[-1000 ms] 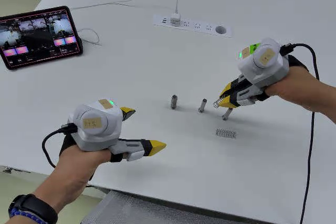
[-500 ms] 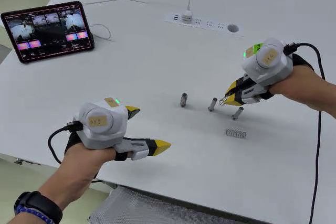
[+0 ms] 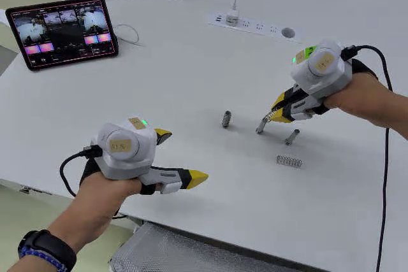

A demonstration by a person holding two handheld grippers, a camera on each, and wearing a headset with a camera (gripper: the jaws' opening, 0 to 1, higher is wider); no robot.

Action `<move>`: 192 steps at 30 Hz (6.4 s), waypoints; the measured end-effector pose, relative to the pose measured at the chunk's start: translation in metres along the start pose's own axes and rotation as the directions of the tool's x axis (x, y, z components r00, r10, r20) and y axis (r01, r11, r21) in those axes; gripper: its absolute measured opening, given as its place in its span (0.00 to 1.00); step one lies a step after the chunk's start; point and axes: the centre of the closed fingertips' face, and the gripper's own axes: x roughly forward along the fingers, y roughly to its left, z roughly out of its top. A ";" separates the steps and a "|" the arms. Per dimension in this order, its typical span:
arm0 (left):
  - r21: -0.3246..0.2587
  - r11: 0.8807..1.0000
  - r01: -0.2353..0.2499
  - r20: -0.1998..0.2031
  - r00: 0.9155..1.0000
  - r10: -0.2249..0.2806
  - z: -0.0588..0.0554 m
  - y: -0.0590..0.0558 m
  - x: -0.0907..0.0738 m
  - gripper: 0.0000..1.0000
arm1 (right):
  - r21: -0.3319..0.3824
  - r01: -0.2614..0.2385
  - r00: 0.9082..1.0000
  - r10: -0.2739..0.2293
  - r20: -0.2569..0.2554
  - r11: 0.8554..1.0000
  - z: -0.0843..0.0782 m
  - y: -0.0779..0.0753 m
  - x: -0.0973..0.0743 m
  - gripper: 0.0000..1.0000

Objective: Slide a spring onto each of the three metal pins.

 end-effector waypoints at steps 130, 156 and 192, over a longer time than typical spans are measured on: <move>0.048 0.999 0.025 -0.001 1.000 -0.025 0.021 -0.006 0.005 0.73 | 0.549 0.069 0.869 -0.320 0.378 0.833 -0.031 0.034 -0.045 0.56; 0.087 0.994 0.073 -0.019 0.997 -0.071 0.031 -0.007 0.018 0.75 | 0.658 0.102 0.826 -0.433 0.362 0.746 -0.069 0.076 -0.066 0.65; 0.159 0.976 0.149 -0.063 0.988 -0.141 0.041 -0.041 0.043 0.76 | 0.753 0.102 0.795 -0.509 0.331 0.650 -0.106 0.118 -0.074 0.73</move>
